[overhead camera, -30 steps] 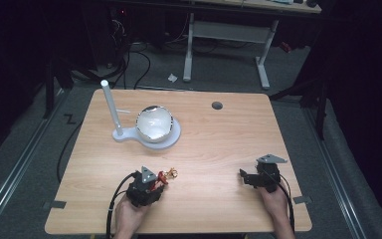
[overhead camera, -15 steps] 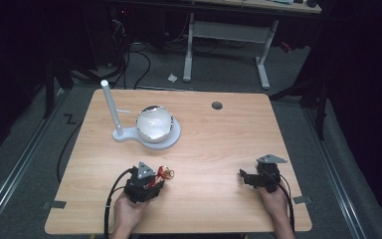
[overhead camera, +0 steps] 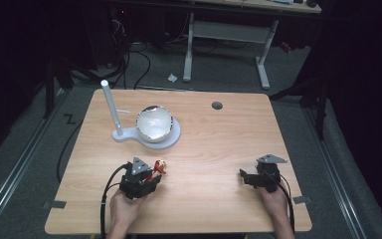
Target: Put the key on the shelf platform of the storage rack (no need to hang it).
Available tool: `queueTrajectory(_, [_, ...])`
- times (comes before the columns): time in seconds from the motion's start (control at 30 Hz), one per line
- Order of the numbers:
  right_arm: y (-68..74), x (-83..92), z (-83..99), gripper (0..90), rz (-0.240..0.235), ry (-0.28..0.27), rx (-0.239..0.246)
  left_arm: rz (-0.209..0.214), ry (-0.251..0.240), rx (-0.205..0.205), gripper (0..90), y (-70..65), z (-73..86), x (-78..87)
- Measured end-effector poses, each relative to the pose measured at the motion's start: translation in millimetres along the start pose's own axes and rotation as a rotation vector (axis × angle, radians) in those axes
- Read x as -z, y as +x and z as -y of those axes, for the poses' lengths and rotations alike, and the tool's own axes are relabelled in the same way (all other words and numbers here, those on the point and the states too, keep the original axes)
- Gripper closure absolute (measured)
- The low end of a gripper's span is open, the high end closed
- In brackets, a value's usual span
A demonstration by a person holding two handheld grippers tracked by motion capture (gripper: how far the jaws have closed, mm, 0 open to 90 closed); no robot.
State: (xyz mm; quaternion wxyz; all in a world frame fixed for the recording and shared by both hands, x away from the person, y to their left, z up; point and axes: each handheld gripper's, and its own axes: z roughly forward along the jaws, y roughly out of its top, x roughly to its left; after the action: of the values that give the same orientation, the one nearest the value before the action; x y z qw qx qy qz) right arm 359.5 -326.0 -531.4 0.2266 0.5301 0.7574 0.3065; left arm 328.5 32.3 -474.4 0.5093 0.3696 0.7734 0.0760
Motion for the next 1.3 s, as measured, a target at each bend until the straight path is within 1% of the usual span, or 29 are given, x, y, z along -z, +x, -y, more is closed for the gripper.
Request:
queueTrajectory(0.03, [-0.1, 0.0, 0.0, 15.1, 0.0, 0.0, 0.0, 0.0, 0.0, 0.007, 62.6, -0.7, -2.3, 0.4])
queueTrajectory(0.1, [0.0, 0.0, 0.0, 15.1, 0.0, 0.0, 0.0, 0.005, -0.004, 0.002, 62.6, -1.4, -6.1, 0.6])
queueTrajectory(0.13, [-0.1, 0.0, 0.0, 15.0, 0.001, -0.001, 0.001, 0.003, -0.006, 0.01, 62.6, -2.5, -8.0, 0.9])
queueTrajectory(0.23, [-0.1, 0.0, 0.0, 15.1, 0.0, 0.0, 0.001, 0.008, -0.004, 0.014, 62.6, -4.2, -12.4, 2.2])
queueTrajectory(0.27, [-0.1, 0.0, 0.0, 15.1, 0.001, 0.0, 0.001, 0.014, -0.007, 0.019, 62.6, -6.4, -16.4, 3.6])
queueTrajectory(0.4, [-0.1, 0.0, 0.0, 15.0, 0.0, 0.0, 0.001, 0.016, -0.014, 0.024, 62.7, -10.1, -25.1, 5.5])
queueTrajectory(0.5, [0.0, 0.0, 0.0, 15.1, 0.0, 0.0, 0.0, 0.02, -0.014, 0.025, 62.6, -11.3, -29.6, 4.7])
queueTrajectory(0.53, [-0.1, 0.0, 0.0, 15.1, 0.0, 0.0, 0.001, 0.012, -0.018, 0.038, 62.7, -13.4, -33.3, 3.8])
queueTrajectory(0.57, [0.0, 0.0, 0.0, 15.0, 0.0, 0.0, 0.0, 0.016, -0.017, 0.034, 62.7, -13.8, -35.0, 3.4])
queueTrajectory(0.63, [-0.1, 0.0, 0.0, 15.0, 0.0, 0.0, 0.001, 0.017, -0.021, 0.037, 62.7, -15.3, -38.5, 2.2])
queueTrajectory(0.73, [-0.1, 0.0, 0.0, 15.0, 0.0, 0.0, 0.001, 0.023, -0.015, 0.045, 62.7, -17.3, -44.2, 1.5])
queueTrajectory(0.83, [-0.1, 0.0, 0.0, 15.0, 0.0, 0.0, 0.001, 0.029, -0.026, 0.024, 62.7, -19.6, -49.4, 0.0])
queueTrajectory(0.9, [-0.1, 0.0, 0.0, 15.0, 0.0, 0.0, 0.001, 0.036, -0.028, 0.037, 62.7, -23.2, -53.7, 0.7])
queueTrajectory(0.93, [-0.1, 0.0, 0.0, 15.0, 0.0, 0.0, 0.0, 0.036, -0.028, 0.037, 62.6, -23.2, -53.7, 0.7])
queueTrajectory(0.97, [-0.1, 0.0, 0.0, 15.0, 0.0, 0.0, 0.001, 0.039, -0.026, 0.047, 62.6, -26.3, -58.6, 1.2])
queueTrajectory(1.03, [-0.1, 0.0, 0.0, 15.1, 0.0, 0.0, 0.001, 0.048, -0.014, 0.078, 62.6, -30.7, -63.1, 3.8])
queueTrajectory(1.1, [0.0, 0.0, 0.0, 15.1, 0.0, 0.0, 0.0, 0.069, -0.01, 0.078, 62.6, -34.0, -65.9, 6.1])
queueTrajectory(1.13, [-0.1, 0.0, 0.0, 15.0, 0.001, 0.0, 0.001, 0.068, -0.009, 0.085, 62.6, -36.3, -66.6, 6.7])
queueTrajectory(1.17, [-0.1, 0.0, 0.0, 15.0, 0.0, 0.0, 0.0, 0.076, -0.014, 0.067, 62.6, -36.9, -67.3, 6.4])
queueTrajectory(1.2, [-0.1, 0.0, 0.0, 15.1, 0.0, 0.0, 0.0, 0.076, -0.014, 0.067, 62.6, -36.9, -67.3, 6.4])
queueTrajectory(1.23, [-0.1, 0.0, 0.0, 15.0, 0.0, 0.0, 0.001, 0.072, -0.017, 0.074, 62.6, -40.5, -69.1, 6.2])
queueTrajectory(1.3, [-0.1, 0.0, 0.0, 15.0, 0.001, 0.0, 0.001, 0.082, -0.013, 0.064, 62.7, -42.8, -72.1, 5.5])
